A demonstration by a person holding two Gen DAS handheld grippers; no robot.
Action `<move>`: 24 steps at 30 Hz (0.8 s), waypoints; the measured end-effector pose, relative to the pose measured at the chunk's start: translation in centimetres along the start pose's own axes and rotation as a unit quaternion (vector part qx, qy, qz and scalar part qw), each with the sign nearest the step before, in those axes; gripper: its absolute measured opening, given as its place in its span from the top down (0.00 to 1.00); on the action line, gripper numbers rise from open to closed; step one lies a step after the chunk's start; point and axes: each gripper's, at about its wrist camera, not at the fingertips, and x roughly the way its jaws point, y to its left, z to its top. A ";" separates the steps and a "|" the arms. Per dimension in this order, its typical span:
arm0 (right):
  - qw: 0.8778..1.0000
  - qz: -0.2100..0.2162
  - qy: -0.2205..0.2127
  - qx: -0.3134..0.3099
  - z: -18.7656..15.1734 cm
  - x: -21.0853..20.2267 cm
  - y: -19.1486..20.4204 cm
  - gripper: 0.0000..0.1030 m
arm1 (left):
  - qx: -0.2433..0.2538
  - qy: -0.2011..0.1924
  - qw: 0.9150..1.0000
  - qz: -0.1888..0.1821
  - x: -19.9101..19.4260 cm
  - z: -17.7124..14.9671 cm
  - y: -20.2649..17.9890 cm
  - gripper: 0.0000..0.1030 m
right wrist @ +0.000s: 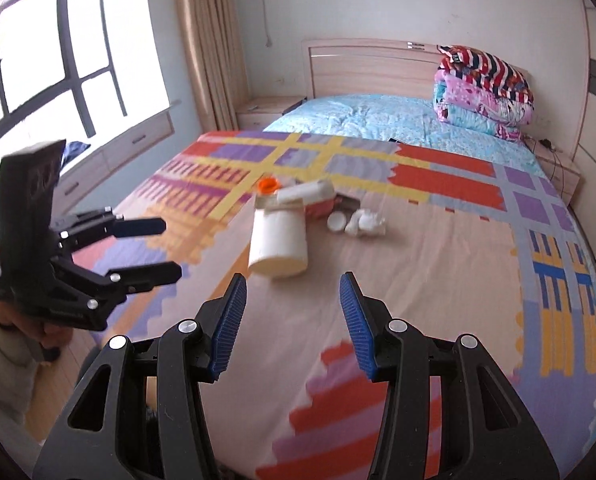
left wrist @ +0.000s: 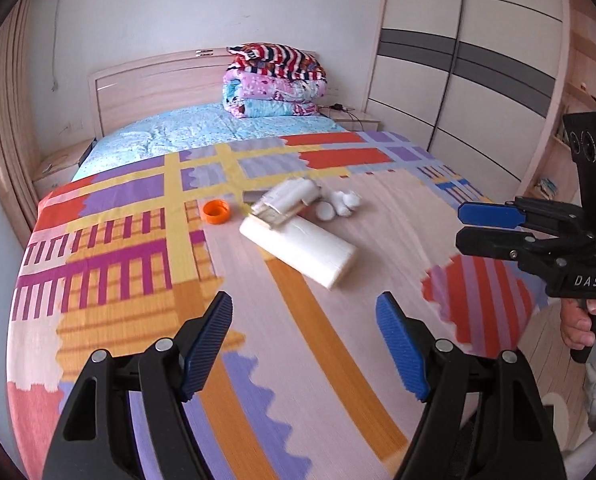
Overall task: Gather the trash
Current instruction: 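Move both tools back over the bed toward the white plastic clip, then close the right tool on the white plastic clip while the left tool grasps a paper label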
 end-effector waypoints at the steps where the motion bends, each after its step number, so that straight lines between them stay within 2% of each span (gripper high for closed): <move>1: 1.000 0.001 0.000 0.002 0.3 0.3 -0.2 0.53 | -0.002 0.000 1.000 0.001 0.3 0.2 0.3 0.33; 3: 1.000 0.008 0.001 0.008 1.2 1.1 -0.6 0.51 | -0.003 0.001 1.000 0.001 1.0 0.8 0.9 0.42; 4: 1.000 0.008 0.001 0.009 1.5 1.4 -0.7 0.42 | -0.003 0.000 1.000 0.002 1.2 0.9 1.1 0.44; 5: 1.000 0.009 -0.001 0.009 1.9 1.8 -0.8 0.41 | -0.003 -0.002 1.000 0.002 1.5 1.2 1.4 0.46; 14: 1.000 0.012 0.011 0.002 4.8 5.2 -1.0 0.41 | 0.029 -0.012 0.999 -0.034 3.9 3.4 3.2 0.47; 19: 1.000 0.010 0.020 -0.005 6.0 7.1 -1.1 0.35 | 0.043 -0.019 0.998 -0.040 5.4 4.2 3.8 0.47; 21: 1.000 0.006 0.026 -0.008 6.4 7.8 -1.1 0.35 | 0.045 -0.018 0.998 -0.048 6.2 4.3 4.1 0.57; 24: 0.999 0.010 0.036 -0.011 6.9 9.1 -1.0 0.35 | 0.042 -0.017 0.997 -0.060 7.1 4.5 4.4 0.58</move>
